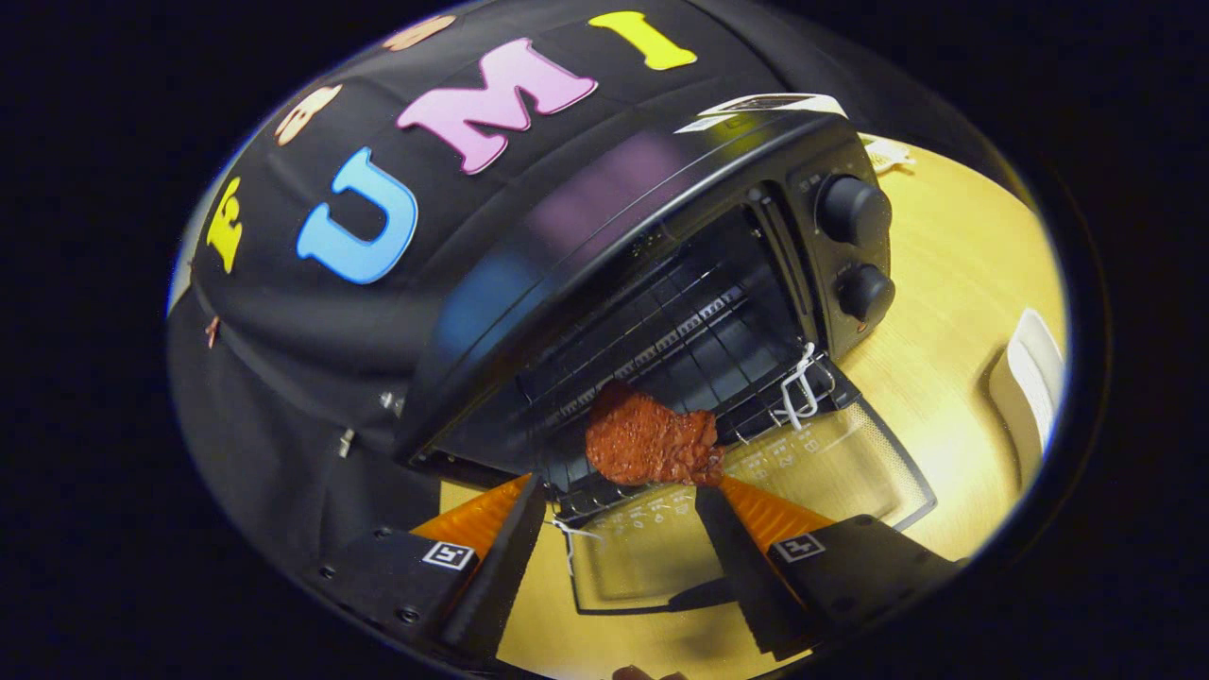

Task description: Open the toaster oven, put the food inside, and close the toaster oven door.

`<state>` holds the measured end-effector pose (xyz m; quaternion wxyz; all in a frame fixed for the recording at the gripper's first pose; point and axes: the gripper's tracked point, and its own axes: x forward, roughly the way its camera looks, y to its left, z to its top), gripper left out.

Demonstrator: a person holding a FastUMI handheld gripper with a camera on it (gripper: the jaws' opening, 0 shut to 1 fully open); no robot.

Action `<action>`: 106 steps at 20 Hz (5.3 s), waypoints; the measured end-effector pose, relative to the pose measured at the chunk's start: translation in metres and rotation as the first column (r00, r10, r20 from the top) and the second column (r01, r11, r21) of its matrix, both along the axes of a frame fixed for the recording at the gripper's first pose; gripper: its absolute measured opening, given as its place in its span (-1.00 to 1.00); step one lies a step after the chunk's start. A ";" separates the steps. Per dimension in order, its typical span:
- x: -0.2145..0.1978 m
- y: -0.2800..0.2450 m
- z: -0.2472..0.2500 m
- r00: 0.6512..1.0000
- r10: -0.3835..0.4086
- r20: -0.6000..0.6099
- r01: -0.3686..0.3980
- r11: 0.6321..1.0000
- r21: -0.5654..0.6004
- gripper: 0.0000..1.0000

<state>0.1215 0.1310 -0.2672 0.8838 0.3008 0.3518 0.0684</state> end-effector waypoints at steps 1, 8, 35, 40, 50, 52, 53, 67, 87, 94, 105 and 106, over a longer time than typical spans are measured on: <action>-0.003 0.000 0.000 1.000 0.017 -0.003 -0.017 1.000 -0.009 0.96; -0.039 -0.034 0.021 0.995 0.077 0.066 -0.066 0.986 -0.155 0.96; -0.102 -0.025 -0.073 0.958 0.282 0.050 -0.208 0.804 -0.557 0.94; -0.106 -0.021 -0.077 0.952 0.307 0.023 -0.241 0.790 -0.563 0.94; -0.095 -0.021 -0.070 0.973 0.229 0.022 -0.179 0.813 -0.554 0.89; -0.095 -0.020 -0.070 0.975 0.221 0.025 -0.171 0.820 -0.545 0.89; -0.095 -0.020 -0.070 0.975 0.221 0.021 -0.175 0.822 -0.542 0.89; -0.086 -0.019 -0.024 0.980 0.180 0.088 -0.121 0.883 -0.453 0.89; 0.028 0.005 0.090 0.850 0.353 0.392 -0.059 0.802 -0.595 1.00; 0.009 0.006 0.097 0.875 0.307 0.374 -0.077 0.852 -0.518 1.00; -0.066 -0.052 0.231 0.834 0.239 0.498 0.046 0.869 -0.493 1.00; -0.071 -0.063 0.247 0.822 0.223 0.524 0.074 0.870 -0.487 1.00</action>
